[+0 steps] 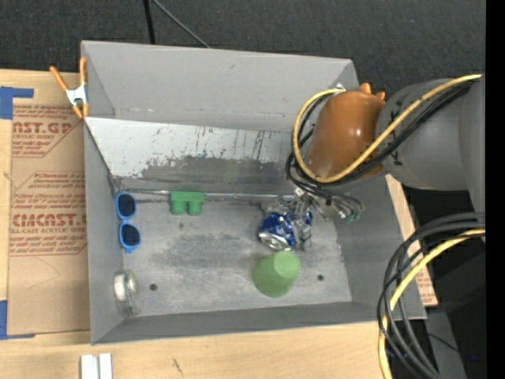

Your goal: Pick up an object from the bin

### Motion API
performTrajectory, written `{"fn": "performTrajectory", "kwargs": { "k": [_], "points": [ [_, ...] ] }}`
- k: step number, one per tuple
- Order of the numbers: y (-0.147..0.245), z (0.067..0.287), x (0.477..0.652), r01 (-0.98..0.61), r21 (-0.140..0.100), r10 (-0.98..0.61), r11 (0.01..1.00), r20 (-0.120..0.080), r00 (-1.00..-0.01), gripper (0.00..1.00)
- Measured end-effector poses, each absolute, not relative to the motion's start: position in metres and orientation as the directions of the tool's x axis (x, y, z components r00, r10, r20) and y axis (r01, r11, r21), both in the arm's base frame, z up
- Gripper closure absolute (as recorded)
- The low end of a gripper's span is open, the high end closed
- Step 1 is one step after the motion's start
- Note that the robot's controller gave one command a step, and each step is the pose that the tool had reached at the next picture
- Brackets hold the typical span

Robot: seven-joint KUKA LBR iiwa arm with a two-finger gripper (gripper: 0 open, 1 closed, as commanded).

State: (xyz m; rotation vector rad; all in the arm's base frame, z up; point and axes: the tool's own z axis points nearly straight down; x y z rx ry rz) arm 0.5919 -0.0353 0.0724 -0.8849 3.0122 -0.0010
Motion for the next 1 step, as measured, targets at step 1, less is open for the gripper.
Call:
{"fn": "performTrajectory", "kwargs": {
  "k": [1],
  "points": [
    [-0.0341,0.1213,0.5935,-0.541,-0.004,-0.541,0.841,-0.006,-0.841,1.00]
  ]
}}
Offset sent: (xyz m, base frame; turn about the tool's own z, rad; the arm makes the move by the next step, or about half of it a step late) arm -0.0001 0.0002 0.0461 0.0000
